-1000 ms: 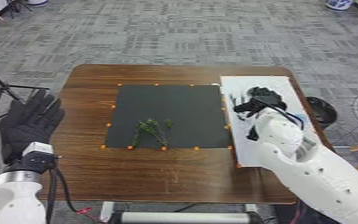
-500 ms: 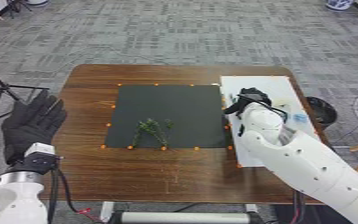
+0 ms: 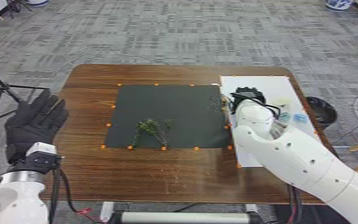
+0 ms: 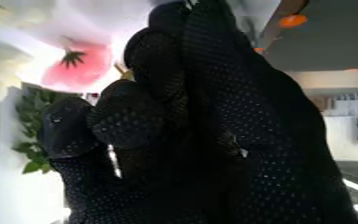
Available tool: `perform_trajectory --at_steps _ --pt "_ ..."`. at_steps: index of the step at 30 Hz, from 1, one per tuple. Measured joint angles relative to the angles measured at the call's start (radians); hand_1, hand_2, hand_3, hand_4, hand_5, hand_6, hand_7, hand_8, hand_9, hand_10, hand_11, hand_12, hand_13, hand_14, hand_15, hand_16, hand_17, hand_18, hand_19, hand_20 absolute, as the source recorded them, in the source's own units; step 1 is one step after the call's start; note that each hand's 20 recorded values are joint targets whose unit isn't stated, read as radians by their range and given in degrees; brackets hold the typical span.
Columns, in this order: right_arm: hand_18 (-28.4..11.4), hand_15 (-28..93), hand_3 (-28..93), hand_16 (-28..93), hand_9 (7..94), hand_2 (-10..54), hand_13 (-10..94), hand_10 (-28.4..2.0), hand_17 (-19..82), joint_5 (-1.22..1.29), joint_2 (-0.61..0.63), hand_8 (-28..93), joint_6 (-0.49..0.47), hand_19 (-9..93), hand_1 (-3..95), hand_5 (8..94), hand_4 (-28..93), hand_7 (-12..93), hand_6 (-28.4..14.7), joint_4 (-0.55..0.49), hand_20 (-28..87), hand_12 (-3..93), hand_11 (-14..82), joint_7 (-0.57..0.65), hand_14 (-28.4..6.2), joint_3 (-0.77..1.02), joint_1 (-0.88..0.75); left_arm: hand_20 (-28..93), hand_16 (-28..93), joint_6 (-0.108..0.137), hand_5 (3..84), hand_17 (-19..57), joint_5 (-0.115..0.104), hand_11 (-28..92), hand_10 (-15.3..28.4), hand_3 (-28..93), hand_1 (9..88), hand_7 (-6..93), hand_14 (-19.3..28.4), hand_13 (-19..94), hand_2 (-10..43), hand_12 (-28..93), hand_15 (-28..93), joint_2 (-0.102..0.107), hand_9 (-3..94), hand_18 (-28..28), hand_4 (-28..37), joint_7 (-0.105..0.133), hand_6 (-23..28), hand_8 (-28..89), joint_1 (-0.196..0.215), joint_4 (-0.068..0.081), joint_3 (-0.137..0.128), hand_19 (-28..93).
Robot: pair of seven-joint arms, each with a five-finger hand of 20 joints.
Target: Arrange flowers
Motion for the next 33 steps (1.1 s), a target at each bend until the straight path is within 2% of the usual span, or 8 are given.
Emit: perform_trajectory --at_steps 7,13,17,23,28,33 --pt "-23.3 70 66 41 78.1 -9.5 78 -10.4 49 0.021 -0.014 22 -0.021 93 53.9 73.4 -13 40 -0.7 -0.001 44 57.6 36.7 0.012 -8.3 0.019 -0.009 8 -3 0.004 40.8 -8.4 -0.005 20 15.6 69 27.6 8.2 14.6 22 18.5 9 23 -0.001 30.3 12.5 -28.3 0.001 9.5 -8 0.002 -0.006 -0.001 31" --pt "-22.9 68 70 41 78.4 -9.5 79 -10.1 51 0.030 -0.015 22 0.014 93 49.7 70.4 -7 48 -2.2 -0.028 44 58.7 35.1 0.013 -7.2 0.055 -0.050 8 -3 0.005 40.9 -8.4 -0.010 20 15.7 69 26.9 8.1 14.6 22 18.7 9 22 -0.002 30.2 12.5 -28.3 0.001 9.6 -8 0.004 -0.006 -0.001 31" --pt "-22.8 67 71 40 78.5 -9.5 80 -10.3 51 0.067 -0.011 21 0.085 93 49.4 69.6 -7 49 -2.6 -0.090 44 58.5 34.5 0.012 -6.9 0.120 -0.120 8 -3 0.005 40.8 -8.4 -0.010 20 15.6 69 26.7 8.0 14.7 22 18.8 9 23 -0.003 30.1 12.5 -28.3 0.001 9.6 -8 0.007 -0.006 -0.001 31" --pt "-22.6 66 71 39 78.7 -9.5 81 -10.3 52 0.165 0.015 21 0.214 93 49.3 69.4 -7 50 -2.6 -0.243 43 58.0 34.4 0.010 -5.9 0.228 -0.222 8 -3 0.004 40.7 -8.4 -0.010 20 15.7 69 26.5 7.8 14.7 22 18.8 9 23 -0.005 30.2 12.5 -28.3 0.000 9.6 -7 0.012 -0.006 -0.002 31" --pt "-22.8 64 71 39 79.2 -9.5 82 -10.5 53 0.125 0.018 20 0.221 93 49.2 69.6 -7 50 -2.5 -0.325 43 57.4 34.2 0.023 -5.3 0.260 -0.252 8 -3 0.004 40.7 -8.5 -0.011 20 15.7 69 26.5 7.8 14.7 22 18.8 9 23 -0.006 30.2 12.5 -28.3 0.000 9.6 -7 0.017 -0.006 -0.005 31" --pt "-22.8 64 71 39 79.9 -9.5 83 -10.9 54 0.089 -0.035 20 0.231 93 48.8 69.9 -6 50 -2.9 -0.332 43 56.4 34.7 0.089 -5.1 0.274 -0.279 8 -3 0.004 40.7 -8.4 -0.011 20 15.7 70 26.3 7.8 14.7 22 18.9 9 23 -0.003 30.2 12.5 -28.3 -0.002 9.7 -7 0.016 -0.006 -0.005 31"
